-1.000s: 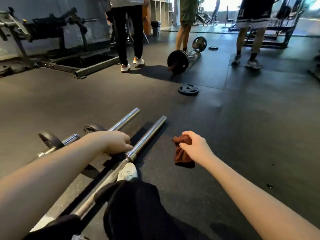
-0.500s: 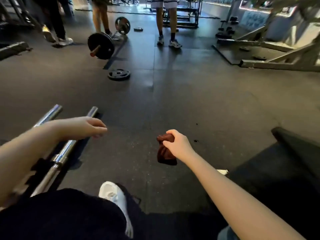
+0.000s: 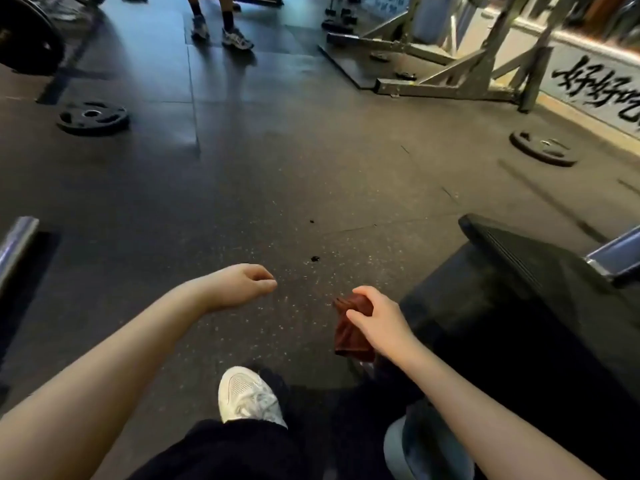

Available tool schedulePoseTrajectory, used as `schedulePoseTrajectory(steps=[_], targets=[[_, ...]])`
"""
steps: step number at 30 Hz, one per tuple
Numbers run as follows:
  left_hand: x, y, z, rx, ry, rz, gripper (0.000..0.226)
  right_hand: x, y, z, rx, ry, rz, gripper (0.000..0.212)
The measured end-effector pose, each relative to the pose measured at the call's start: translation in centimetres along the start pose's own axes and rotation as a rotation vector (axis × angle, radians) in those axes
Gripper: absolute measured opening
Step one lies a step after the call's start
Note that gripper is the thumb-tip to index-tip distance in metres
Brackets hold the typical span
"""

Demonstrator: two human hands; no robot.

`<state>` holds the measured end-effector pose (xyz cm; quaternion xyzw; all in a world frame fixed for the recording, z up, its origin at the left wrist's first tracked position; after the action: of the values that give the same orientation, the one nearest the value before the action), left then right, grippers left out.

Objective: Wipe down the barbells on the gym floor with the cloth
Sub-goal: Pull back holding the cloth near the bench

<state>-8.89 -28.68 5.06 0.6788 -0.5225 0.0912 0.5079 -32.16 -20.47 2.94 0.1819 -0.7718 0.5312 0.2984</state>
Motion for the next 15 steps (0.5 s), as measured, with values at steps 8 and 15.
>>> schedulePoseTrajectory(steps=[8,15], targets=[[-8.6,4.7,1.9,-0.078,-0.179,0.020,0.035,2.7,4.5,-2.3,-0.053,0.104,0.081,0.038],[-17.2,7.3,0.5,-0.028,-0.209,0.029,0.035,2.8,11.1,-7.9,-0.054,0.198,0.138,0.039]])
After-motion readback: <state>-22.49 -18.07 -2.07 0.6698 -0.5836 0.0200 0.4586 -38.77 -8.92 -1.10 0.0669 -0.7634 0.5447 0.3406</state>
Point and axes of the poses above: each hand's wrist, its own z-axis towards the middle knuckle, its own x-axis out of the back of the hand, y = z × x, the point moved 5 cm from there along z, towards the middle knuckle, and after that the axes turned 5 degrees about z, right-handed, at the moved point
